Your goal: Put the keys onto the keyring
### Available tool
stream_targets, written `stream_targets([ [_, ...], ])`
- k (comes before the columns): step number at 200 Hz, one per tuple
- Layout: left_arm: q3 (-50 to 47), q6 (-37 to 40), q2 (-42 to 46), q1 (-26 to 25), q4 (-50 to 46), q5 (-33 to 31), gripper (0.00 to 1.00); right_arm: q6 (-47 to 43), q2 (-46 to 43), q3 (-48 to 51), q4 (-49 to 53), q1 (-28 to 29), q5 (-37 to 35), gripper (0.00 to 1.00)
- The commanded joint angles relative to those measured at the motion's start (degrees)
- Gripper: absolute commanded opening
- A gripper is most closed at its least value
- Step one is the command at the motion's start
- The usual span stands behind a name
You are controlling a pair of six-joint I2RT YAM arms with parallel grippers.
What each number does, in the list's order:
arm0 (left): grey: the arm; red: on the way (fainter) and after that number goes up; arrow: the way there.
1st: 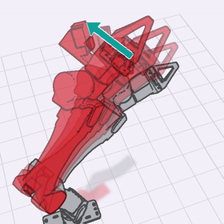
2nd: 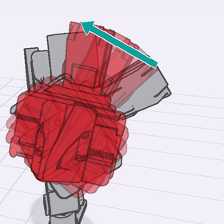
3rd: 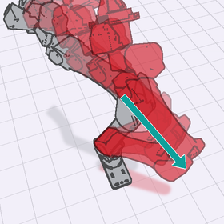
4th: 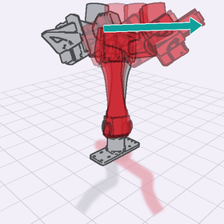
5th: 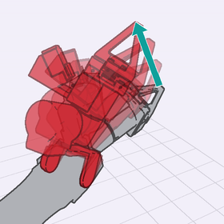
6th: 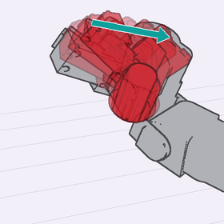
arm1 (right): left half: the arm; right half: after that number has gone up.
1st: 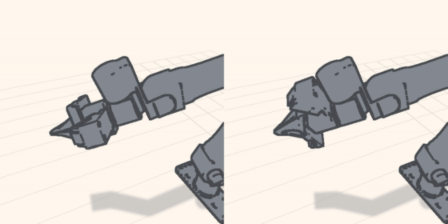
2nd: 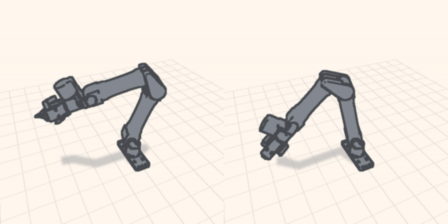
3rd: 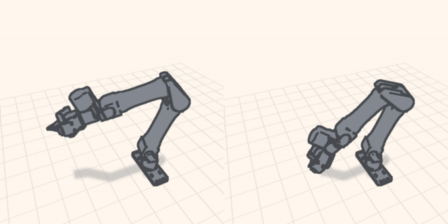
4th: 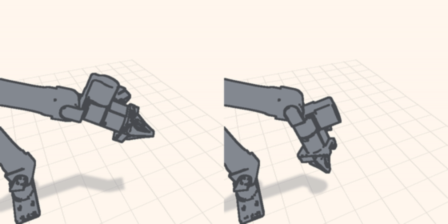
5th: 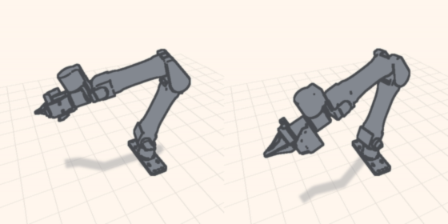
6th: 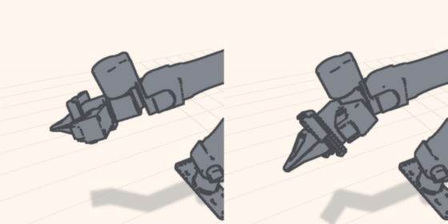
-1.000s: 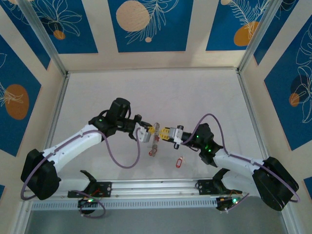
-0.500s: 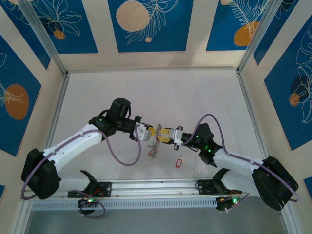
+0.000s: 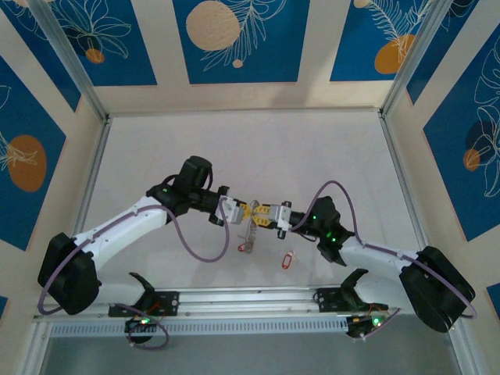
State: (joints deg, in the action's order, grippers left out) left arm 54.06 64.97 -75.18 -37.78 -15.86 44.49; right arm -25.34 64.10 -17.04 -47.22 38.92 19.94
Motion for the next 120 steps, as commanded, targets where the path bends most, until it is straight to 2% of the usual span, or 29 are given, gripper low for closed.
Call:
stream_targets([
  [1, 1.91, -0.89, 0.18, -0.28, 0.57, 1.13, 0.00, 0.62, 1.01, -2.07, -2.04, -0.15, 0.80, 0.12],
  [8, 1.91, -1.21, 0.37, -0.29, 0.74, 1.21, 0.01, 0.60, 1.28, -2.12, -2.17, -0.16, 0.70, 0.07],
  [16, 1.96, -1.58, 0.61, -0.32, 0.56, 1.30, 0.09, 0.65, 1.48, -2.12, -2.38, -0.16, 0.56, 0.01],
  [30, 2.52, -1.57, 1.40, -0.34, -1.68, 1.33, 0.23, 0.82, 1.49, -2.06, -3.10, -0.16, 0.03, 0.00],
  [35, 2.58, -1.11, 1.85, -0.31, -2.96, 1.11, 0.31, 0.99, 1.35, -1.91, -3.56, -0.16, -0.24, 0.00],
  [45, 2.80, 0.07, 2.83, -0.27, -5.67, 0.16, 0.58, 1.24, 0.98, -1.61, -4.64, -0.16, -0.52, 0.00],
  [48, 2.88, 0.29, 3.15, -0.23, -6.37, -0.32, 0.62, 1.19, 0.88, -1.45, -4.97, -0.22, -0.52, 0.00],
  [69, 2.57, 0.74, 5.69, 0.43, -9.82, -2.96, 0.64, 0.83, 0.66, -0.34, -8.13, -0.66, 1.23, 0.00],
  [90, 1.56, -0.58, 7.85, 0.88, -9.66, -2.10, 0.64, -0.34, 1.29, 0.72, -12.40, -1.16, 4.57, 0.00],
  [120, 0.73, -2.02, 9.48, 0.88, -8.77, -0.30, 0.58, -3.60, 2.85, 1.31, -17.75, -1.35, 7.50, 0.00],
])
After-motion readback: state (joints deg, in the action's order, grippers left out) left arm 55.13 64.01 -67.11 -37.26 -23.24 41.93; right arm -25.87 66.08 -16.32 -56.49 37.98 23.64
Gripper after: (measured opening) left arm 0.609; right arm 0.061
